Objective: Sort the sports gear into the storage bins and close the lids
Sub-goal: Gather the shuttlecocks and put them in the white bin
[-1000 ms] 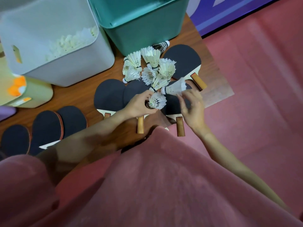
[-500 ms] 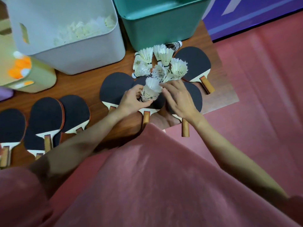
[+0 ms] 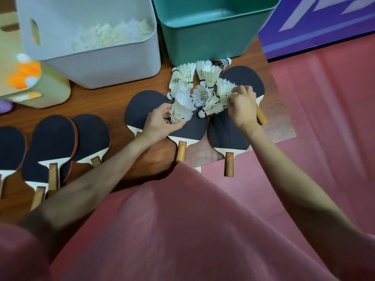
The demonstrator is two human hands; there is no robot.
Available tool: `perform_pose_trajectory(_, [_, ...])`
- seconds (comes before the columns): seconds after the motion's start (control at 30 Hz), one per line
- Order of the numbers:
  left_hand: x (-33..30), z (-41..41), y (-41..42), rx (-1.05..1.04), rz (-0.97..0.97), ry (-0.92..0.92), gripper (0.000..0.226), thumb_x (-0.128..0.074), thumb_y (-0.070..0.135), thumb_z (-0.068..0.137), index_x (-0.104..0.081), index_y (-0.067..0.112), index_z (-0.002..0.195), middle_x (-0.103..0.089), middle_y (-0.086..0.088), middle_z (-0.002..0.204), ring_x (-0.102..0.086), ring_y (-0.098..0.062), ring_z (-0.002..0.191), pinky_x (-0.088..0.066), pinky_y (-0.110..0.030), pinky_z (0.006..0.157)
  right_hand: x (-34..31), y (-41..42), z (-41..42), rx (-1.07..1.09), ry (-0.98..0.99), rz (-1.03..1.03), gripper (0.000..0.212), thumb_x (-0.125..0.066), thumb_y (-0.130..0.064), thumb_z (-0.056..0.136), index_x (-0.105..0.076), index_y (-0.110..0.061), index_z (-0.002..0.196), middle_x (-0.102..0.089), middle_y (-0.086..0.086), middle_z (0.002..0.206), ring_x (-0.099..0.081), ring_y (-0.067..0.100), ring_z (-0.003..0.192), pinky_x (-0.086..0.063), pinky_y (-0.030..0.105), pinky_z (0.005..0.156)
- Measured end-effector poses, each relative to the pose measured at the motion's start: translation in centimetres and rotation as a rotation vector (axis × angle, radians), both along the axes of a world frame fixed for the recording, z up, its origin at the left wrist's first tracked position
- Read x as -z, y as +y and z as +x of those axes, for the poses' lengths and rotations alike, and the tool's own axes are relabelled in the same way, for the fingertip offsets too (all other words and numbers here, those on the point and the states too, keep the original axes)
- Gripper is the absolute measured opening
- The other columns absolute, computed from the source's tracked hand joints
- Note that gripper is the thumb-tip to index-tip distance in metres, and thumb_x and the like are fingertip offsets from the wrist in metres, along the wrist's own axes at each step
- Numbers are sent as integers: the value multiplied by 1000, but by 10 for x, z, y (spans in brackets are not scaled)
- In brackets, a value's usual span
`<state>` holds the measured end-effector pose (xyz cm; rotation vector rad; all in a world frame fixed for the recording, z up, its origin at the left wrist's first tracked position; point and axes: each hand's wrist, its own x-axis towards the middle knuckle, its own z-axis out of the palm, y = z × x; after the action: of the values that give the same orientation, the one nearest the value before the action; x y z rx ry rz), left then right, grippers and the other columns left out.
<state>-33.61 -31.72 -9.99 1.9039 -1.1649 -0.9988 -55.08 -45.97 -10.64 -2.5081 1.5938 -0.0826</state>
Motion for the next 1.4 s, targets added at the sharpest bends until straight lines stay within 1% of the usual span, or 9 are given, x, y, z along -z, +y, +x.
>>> perform_pose_trajectory(0.13, [1, 0, 0, 4, 1, -57, 51, -83, 26, 72, -61, 12, 115, -65, 10, 102, -61, -3, 93, -47, -10, 79, -13, 10, -4, 53, -137, -107, 16, -53, -7, 85, -68, -1, 82, -63, 12, 99, -49, 37, 95, -30, 36, 75])
perform_pose_trajectory(0.23, [1, -1, -3, 8, 15, -82, 53, -83, 29, 71, -61, 12, 116, -66, 9, 103, -62, -5, 95, -50, -19, 82, -27, 25, -1, 23, -404, -229, 13, -57, -13, 89, -68, -8, 83, -65, 4, 88, -53, 31, 87, -32, 33, 72])
perform_pose_trajectory(0.4, [-3, -7, -10, 27, 7, -89, 49, -83, 27, 71, -62, 14, 113, -65, 12, 97, -62, -1, 89, -49, -15, 79, -41, 49, 14, -165, -705, -125, 13, -59, -14, 93, -69, -6, 91, -66, 3, 84, -53, 22, 85, -42, 29, 78])
perform_pose_trajectory(0.63, [-8, -13, -14, 63, -32, -19, 49, -83, 24, 71, -61, 14, 114, -69, 9, 100, -64, 5, 89, -52, -15, 80, -27, 60, 30, -240, -658, -9, 15, -57, -14, 93, -70, -6, 96, -66, 3, 86, -54, 24, 87, -42, 28, 78])
perform_pose_trajectory(0.77, [-7, -10, -12, 13, -53, 0, 53, -83, 21, 71, -60, 10, 117, -68, 5, 104, -65, -2, 96, -52, -17, 83, -25, 57, 29, -217, -679, -51, 24, -57, -21, 95, -67, -7, 111, -63, 5, 109, -50, 21, 106, -36, 23, 96])
perform_pose_trajectory(0.9, [-6, -6, -7, -22, -52, -21, 52, -84, 20, 70, -60, 9, 116, -66, 7, 103, -63, -3, 95, -51, -13, 82, -13, 45, 20, -26, -655, 4, 30, -50, -13, 95, -58, -4, 123, -58, 10, 119, -46, 24, 112, -35, 28, 100])
perform_pose_trajectory(1.03, [-4, -2, -5, -35, -34, -40, 53, -84, 23, 71, -60, 10, 116, -68, 3, 108, -63, -6, 100, -52, -20, 86, 10, 28, 18, 171, -405, 233, 46, -56, -8, 87, -45, 0, 132, -54, 18, 123, -45, 35, 116, -33, 35, 98])
perform_pose_trajectory(1.17, [-6, -2, -2, -48, -25, -35, 52, -83, 24, 71, -60, 12, 115, -67, 6, 107, -64, -7, 101, -52, -23, 87, 15, 23, 26, 272, -336, 356, 45, -60, -12, 87, -44, 0, 128, -58, 18, 119, -49, 38, 113, -39, 42, 93])
perform_pose_trajectory(1.4, [-8, 3, 4, -89, -4, -55, 51, -83, 23, 72, -60, 12, 115, -66, 8, 104, -62, -3, 96, -49, -15, 83, 7, 33, 24, 297, -406, 324, 35, -51, -2, 82, -58, -7, 116, -69, 10, 94, -61, 33, 94, -47, 43, 85])
